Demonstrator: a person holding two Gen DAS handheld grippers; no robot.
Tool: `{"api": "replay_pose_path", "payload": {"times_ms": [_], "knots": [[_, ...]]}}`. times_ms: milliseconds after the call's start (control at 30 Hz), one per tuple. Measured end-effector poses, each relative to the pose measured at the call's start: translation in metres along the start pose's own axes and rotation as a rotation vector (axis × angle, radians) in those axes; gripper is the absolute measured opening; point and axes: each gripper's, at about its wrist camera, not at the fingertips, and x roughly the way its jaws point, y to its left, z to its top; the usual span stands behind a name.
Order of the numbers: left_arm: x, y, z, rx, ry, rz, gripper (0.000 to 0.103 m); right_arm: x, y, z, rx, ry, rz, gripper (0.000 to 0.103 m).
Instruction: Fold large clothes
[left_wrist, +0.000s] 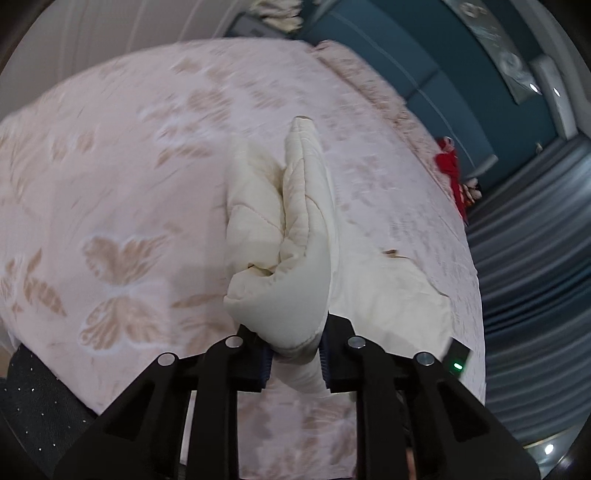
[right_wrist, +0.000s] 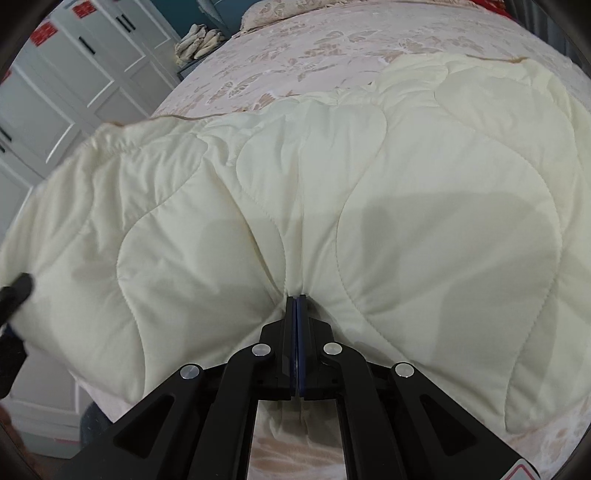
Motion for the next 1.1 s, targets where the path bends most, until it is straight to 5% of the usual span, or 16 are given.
{"api": "replay_pose_path", "payload": {"times_ms": [233, 567, 767, 1100], "knots": [[-0.019, -0.051, 0.002, 0.133, -0.03, -0.02, 0.017, -0.056, -0.016, -0.03, 0.034, 0.012, 0.085, 0.0], [-0.01, -0.144, -0.038, 0.362, -0.007, -0.035, 0.017, -0.02, -0.043, -0.039, 0.156, 0.03, 0.191, 0.0], [0.015, -0.196, -0.067, 0.487, 0.033, -0.051, 0.017, -0.033, -0.057, -0.044, 0.19, 0.038, 0.258, 0.0], [0.077, -0.248, -0.12, 0.631, 0.151, -0.016, 0.017, -0.118, -0.125, -0.073, 0.2, -0.034, 0.12, 0.0]]}}
